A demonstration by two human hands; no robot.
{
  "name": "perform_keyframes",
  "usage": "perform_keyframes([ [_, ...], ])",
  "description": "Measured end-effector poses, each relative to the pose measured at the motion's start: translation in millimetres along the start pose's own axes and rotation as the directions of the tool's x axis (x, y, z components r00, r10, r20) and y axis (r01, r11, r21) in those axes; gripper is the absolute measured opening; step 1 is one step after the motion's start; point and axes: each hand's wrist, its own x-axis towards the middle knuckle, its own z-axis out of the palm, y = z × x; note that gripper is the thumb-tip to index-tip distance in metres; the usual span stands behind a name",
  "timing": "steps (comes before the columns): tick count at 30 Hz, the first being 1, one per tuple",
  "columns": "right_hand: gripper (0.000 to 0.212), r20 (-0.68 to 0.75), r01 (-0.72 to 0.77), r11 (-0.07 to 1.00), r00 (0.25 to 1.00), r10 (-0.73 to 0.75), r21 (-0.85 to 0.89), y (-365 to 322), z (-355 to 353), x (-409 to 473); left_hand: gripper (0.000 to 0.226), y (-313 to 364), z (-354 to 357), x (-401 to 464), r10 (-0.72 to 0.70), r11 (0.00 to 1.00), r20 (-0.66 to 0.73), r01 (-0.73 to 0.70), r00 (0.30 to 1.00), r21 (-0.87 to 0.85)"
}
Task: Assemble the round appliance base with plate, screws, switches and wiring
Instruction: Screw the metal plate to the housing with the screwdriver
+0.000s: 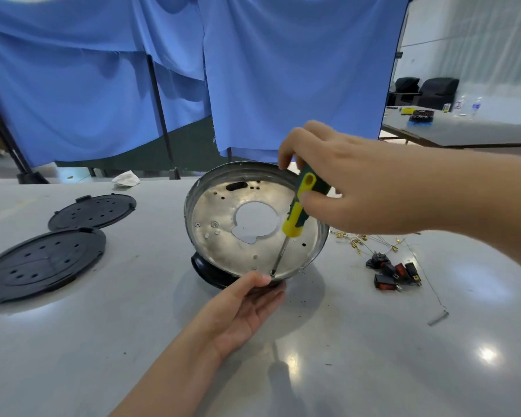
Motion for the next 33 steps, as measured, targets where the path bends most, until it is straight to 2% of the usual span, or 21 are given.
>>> perform_keyframes([
  [1, 0.018, 0.004, 0.027, 0.999, 1.000, -0.027, 0.047, 0.4, -0.7, 1.6, 0.066, 0.3, 0.2, -0.4, 0.002, 1.000, 0.003, -0.002, 1.000, -0.003],
  [2, 0.018, -0.029, 0.050, 0.999, 0.998, -0.050, 0.008, 0.4, 0.6, 3.4, 0.065, 0.6, 0.2, -0.9, 0.003, 1.000, 0.006, -0.003, 1.000, -0.007],
  [3, 0.021, -0.089, 0.058, 0.995, 0.994, -0.066, -0.085, -0.9, 1.7, 5.8, 0.063, 0.7, 0.2, -1.4, 0.003, 1.000, 0.010, -0.003, 1.000, -0.010],
  [5, 0.044, -0.187, -0.001, 0.927, 0.979, -0.075, -0.376, -3.3, 3.8, 10.6, 0.059, 0.4, 0.4, -1.8, 0.006, 1.000, 0.006, -0.006, 1.000, -0.007],
  [6, 0.051, -0.199, -0.025, 0.899, 0.977, -0.070, -0.438, -2.9, 5.1, 11.8, 0.060, 0.2, 0.4, -2.0, 0.006, 1.000, 0.002, -0.006, 1.000, 0.000],
  [7, 0.049, -0.176, -0.025, 0.909, 0.983, -0.053, -0.416, -1.6, 6.4, 11.8, 0.061, -0.2, 0.4, -2.0, 0.005, 1.000, -0.004, -0.005, 1.000, 0.009],
  [8, 0.040, -0.142, 0.007, 0.951, 0.988, -0.053, -0.309, 0.6, 7.9, 11.9, 0.062, -0.3, 0.3, -1.9, 0.003, 1.000, -0.009, -0.003, 1.000, 0.018],
  [10, 0.020, -0.065, 0.053, 0.998, 0.997, -0.051, 0.027, 2.9, 7.9, 12.2, 0.062, -0.4, 0.1, -1.6, 0.001, 1.000, -0.009, 0.000, 1.000, 0.025],
  [11, 0.019, -0.058, 0.064, 0.991, 0.997, -0.058, 0.119, 4.0, 8.2, 13.2, 0.062, -0.1, 0.0, -1.4, 0.000, 1.000, -0.002, 0.000, 1.000, 0.023],
  [12, 0.019, -0.083, 0.073, 0.990, 0.995, -0.064, 0.120, 5.5, 9.6, 14.8, 0.061, 0.2, -0.3, -1.1, -0.002, 1.000, 0.007, 0.002, 1.000, 0.019],
  [13, 0.023, -0.132, 0.069, 0.997, 0.989, -0.064, 0.034, 5.0, 10.4, 16.7, 0.058, 0.3, -0.7, -0.6, -0.003, 1.000, 0.017, 0.003, 1.000, 0.014],
  [15, 0.045, -0.233, -0.017, 0.964, 0.971, -0.047, -0.264, 4.9, 12.4, 19.2, 0.048, 0.3, -1.9, 0.2, 0.000, 1.000, 0.036, -0.001, 0.999, 0.016],
  [16, 0.051, -0.259, -0.052, 0.943, 0.965, -0.038, -0.329, 5.6, 13.2, 19.5, 0.041, 0.3, -2.4, 0.4, 0.001, 1.000, 0.041, -0.002, 0.999, 0.024],
  [17, 0.050, -0.247, -0.060, 0.945, 0.969, -0.023, -0.322, 7.1, 14.1, 19.0, 0.035, 0.4, -2.8, 0.7, -0.001, 0.999, 0.043, 0.000, 0.999, 0.036],
  [20, 0.028, -0.075, 0.006, 1.000, 0.997, -0.004, 0.025, 12.0, 12.2, 17.6, 0.024, 0.9, -3.6, 1.6, -0.011, 0.999, 0.039, 0.009, 0.999, 0.054],
  [22, 0.029, 0.004, 0.004, 0.993, 1.000, -0.004, 0.119, 14.5, 9.4, 17.9, 0.027, 1.1, -4.0, 2.1, -0.009, 0.999, 0.033, 0.008, 0.999, 0.041],
  [24, 0.027, -0.054, 0.011, 1.000, 0.999, -0.009, 0.019, 13.5, 10.1, 18.3, 0.037, 0.9, -4.1, 2.4, -0.003, 0.999, 0.023, 0.002, 1.000, 0.036],
  [26, 0.039, -0.113, -0.019, 0.991, 0.994, 0.004, -0.134, 13.4, 11.6, 17.7, 0.045, 1.0, -3.7, 2.0, 0.006, 0.999, 0.016, -0.006, 1.000, 0.037],
  [27, 0.042, -0.092, -0.033, 0.989, 0.996, 0.020, -0.144, 13.5, 11.5, 16.5, 0.049, 1.3, -3.2, 1.5, 0.009, 0.999, 0.014, -0.010, 1.000, 0.039],
  [31, 0.050, 0.068, -0.061, 0.998, 0.996, 0.060, 0.013, 17.9, 6.8, 15.4, 0.047, 2.6, -2.5, 0.8, 0.022, 0.999, 0.002, -0.022, 1.000, 0.034],
  [33, 0.041, 0.004, -0.065, 0.996, 0.998, 0.066, -0.064, 18.5, 8.7, 17.1, 0.047, 2.6, -2.2, 0.9, 0.019, 0.999, 0.002, -0.019, 1.000, 0.027],
])
